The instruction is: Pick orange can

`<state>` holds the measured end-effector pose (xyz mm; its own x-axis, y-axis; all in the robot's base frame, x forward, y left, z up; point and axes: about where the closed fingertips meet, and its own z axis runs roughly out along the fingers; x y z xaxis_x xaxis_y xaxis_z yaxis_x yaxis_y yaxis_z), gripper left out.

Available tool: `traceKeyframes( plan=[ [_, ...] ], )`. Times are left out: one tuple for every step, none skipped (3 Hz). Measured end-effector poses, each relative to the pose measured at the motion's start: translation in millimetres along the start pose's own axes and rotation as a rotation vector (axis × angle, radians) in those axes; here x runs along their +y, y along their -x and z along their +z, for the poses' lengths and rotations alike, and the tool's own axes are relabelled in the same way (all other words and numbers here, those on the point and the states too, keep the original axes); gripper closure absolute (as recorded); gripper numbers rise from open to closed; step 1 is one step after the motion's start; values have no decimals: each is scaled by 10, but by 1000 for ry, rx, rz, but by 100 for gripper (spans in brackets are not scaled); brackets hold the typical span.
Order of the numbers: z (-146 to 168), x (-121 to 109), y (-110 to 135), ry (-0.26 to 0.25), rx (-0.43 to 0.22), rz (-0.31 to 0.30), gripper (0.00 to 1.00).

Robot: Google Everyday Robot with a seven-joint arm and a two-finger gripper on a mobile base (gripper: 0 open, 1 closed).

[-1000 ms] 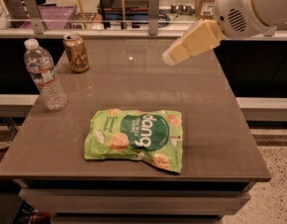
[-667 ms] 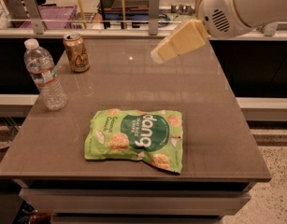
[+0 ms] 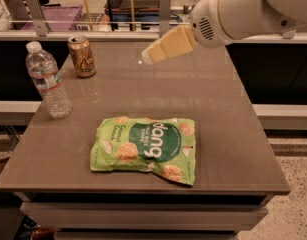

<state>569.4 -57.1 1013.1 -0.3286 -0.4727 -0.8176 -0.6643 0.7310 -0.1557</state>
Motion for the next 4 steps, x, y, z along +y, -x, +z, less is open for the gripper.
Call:
traceKeyframes(
  plan=[
    [313, 56, 12, 21, -16, 46, 0],
    [578, 145, 64, 52, -15, 46, 0],
    [841, 254, 156, 101, -29, 35, 0],
    [1064, 384, 264, 156, -74, 22, 0]
  ],
)
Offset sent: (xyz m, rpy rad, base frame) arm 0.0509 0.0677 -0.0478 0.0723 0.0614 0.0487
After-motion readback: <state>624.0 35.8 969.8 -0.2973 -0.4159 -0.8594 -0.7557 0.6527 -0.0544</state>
